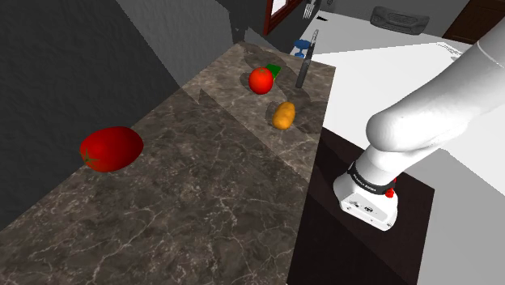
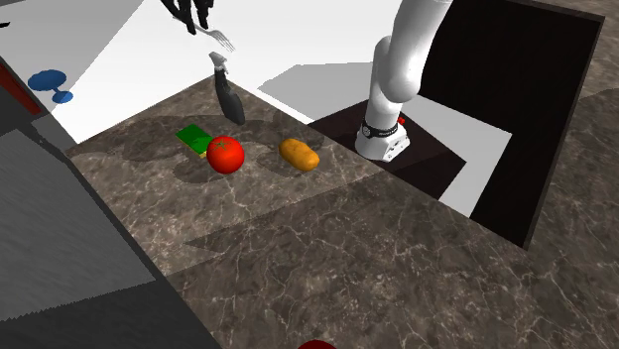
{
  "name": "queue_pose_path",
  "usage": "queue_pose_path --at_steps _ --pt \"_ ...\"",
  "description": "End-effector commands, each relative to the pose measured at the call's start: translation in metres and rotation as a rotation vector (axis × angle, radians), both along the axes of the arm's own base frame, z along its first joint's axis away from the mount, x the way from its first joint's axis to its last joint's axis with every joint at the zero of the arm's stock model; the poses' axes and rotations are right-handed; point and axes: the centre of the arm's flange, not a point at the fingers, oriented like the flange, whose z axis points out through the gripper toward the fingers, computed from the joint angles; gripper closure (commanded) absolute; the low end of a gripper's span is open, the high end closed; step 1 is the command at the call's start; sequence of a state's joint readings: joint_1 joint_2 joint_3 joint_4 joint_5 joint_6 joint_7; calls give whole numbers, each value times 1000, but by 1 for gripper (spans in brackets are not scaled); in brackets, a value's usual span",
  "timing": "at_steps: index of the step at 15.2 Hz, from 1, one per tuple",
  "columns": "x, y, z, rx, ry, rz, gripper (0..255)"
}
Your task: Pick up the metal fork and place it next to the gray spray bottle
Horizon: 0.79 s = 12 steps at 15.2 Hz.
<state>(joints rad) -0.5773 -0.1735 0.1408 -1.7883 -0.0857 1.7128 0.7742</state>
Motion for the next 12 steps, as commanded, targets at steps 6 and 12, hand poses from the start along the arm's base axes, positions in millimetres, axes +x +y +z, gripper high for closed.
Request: queue_pose_path --at_steps 6,12 --pt "-25 -92 1 0 0 2 255" --pt "-42 -157 -4 0 0 2 255"
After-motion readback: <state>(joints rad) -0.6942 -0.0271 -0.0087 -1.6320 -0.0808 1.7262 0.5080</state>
